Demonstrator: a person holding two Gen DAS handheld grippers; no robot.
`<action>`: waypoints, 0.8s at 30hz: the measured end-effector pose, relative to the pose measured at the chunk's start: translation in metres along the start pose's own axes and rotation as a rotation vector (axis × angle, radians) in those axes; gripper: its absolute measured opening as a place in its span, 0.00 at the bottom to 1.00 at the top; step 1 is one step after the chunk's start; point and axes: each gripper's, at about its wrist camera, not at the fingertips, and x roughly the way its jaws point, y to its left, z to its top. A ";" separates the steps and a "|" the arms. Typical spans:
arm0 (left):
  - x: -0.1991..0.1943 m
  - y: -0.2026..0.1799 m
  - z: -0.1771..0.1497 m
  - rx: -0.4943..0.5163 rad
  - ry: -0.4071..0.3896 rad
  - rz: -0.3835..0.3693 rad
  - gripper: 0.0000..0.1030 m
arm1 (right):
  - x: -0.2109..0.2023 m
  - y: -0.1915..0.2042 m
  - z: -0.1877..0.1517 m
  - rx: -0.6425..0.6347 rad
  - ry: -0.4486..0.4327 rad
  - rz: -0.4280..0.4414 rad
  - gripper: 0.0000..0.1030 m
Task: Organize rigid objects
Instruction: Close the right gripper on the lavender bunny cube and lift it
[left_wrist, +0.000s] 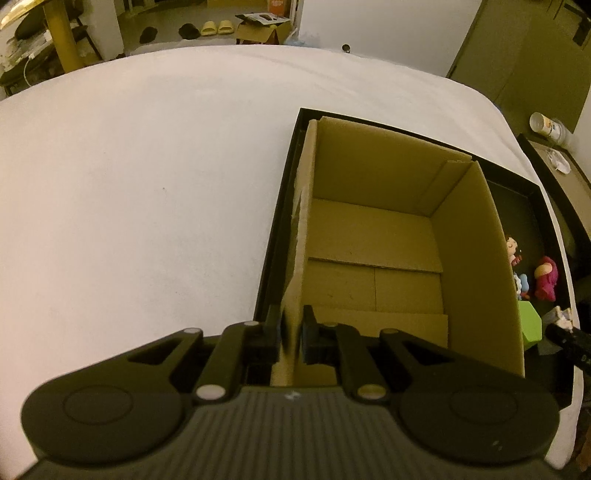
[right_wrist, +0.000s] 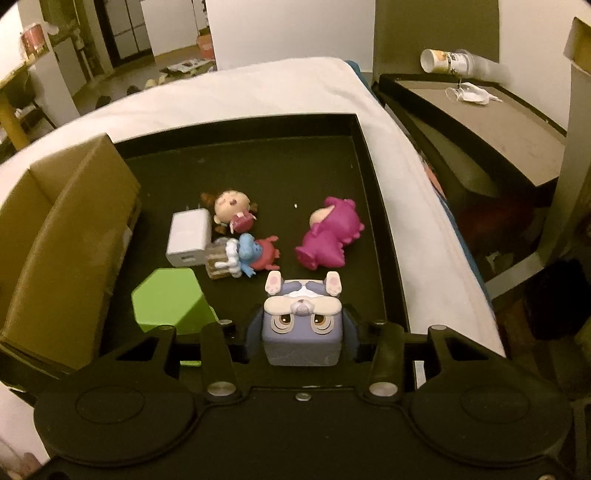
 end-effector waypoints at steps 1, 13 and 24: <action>0.001 0.000 0.000 0.001 0.005 -0.001 0.09 | -0.002 0.000 0.001 -0.003 -0.006 -0.003 0.42; 0.016 0.002 0.009 -0.020 0.085 -0.020 0.11 | -0.026 0.004 0.017 -0.001 -0.068 0.029 0.42; 0.021 0.003 0.008 -0.004 0.075 -0.017 0.11 | -0.049 0.026 0.045 -0.026 -0.125 0.106 0.42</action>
